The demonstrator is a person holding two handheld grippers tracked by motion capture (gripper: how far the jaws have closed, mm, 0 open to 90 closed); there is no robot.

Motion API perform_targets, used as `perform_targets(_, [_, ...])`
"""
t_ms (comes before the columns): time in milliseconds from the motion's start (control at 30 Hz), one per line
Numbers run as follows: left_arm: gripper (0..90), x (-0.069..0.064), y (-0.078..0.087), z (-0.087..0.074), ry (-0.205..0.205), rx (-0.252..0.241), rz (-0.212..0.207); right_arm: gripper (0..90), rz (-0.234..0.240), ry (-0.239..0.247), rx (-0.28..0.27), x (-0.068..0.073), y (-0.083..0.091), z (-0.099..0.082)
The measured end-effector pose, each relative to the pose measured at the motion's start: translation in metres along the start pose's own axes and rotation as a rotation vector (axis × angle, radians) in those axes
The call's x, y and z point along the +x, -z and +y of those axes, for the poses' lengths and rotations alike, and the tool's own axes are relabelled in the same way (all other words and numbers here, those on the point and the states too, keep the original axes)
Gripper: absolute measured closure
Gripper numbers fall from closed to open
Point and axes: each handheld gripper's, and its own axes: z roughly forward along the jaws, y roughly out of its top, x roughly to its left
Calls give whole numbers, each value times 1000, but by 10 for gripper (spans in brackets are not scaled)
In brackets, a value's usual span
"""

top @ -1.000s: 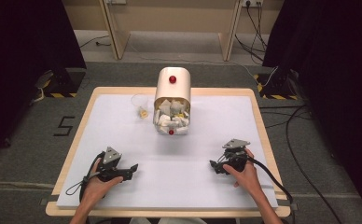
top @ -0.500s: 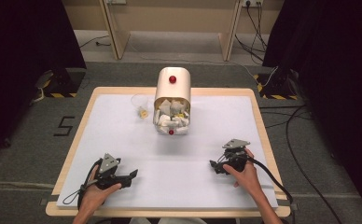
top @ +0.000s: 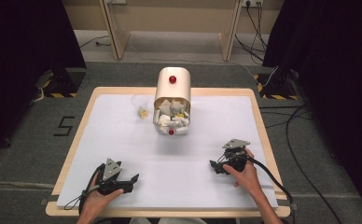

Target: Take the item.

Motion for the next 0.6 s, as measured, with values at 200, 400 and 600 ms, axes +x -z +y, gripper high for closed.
perform_targets(200, [153,-6,-1,-9,17,37,-8,6,0,-2,0,0,0,0])
perform_targets(400, [145,-5,0,-18,53,-14,-11,7,-1,3,-1,0,0,0])
perform_targets(600, [146,-6,0,-21,62,-32,-4,7,-1,4,-1,0,0,0])
